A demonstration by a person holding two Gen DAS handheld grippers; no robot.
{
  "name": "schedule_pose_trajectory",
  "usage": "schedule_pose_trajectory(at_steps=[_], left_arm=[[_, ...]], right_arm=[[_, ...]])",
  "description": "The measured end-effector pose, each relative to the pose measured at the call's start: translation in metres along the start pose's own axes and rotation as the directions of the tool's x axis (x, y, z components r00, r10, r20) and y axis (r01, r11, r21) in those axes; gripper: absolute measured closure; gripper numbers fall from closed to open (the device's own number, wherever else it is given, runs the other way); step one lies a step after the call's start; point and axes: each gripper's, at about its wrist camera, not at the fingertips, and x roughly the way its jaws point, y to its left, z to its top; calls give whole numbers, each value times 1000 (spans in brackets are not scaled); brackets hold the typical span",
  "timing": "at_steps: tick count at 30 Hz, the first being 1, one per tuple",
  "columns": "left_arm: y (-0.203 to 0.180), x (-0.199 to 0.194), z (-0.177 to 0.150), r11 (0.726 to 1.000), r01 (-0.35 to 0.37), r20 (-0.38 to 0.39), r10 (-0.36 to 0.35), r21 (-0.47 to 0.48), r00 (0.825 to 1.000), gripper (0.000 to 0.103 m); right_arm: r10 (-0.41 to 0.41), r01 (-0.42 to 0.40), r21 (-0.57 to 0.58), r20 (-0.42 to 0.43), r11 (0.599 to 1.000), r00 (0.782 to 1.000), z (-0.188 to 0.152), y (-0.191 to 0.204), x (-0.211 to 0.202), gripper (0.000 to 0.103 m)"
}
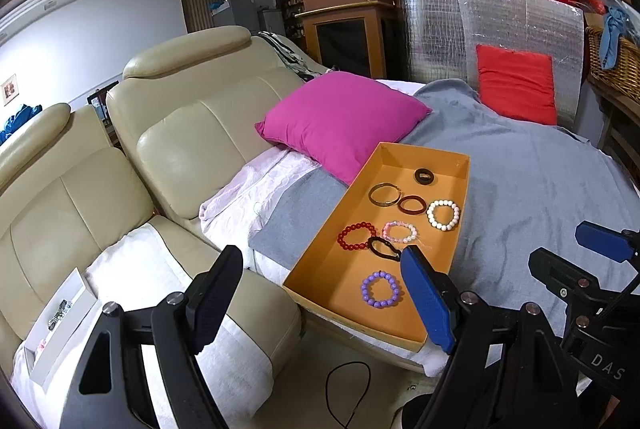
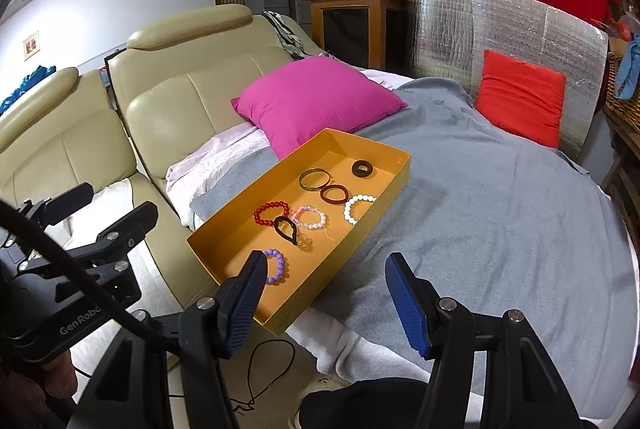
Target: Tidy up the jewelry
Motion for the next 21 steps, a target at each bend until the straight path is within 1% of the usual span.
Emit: schedule_pose_trajectory(at_steps=[7,21], left_arm=[[1,4,-1,1000,-4,-13,4,-3,1000,21],[1,6,-4,1000,-9,-14,9,-8,1000,21]], right_arm=[[1,-1,11,-5,1000,1000,-1,-1,1,37],[-2,2,12,-1,1000,1000,-1,-1,1,37]])
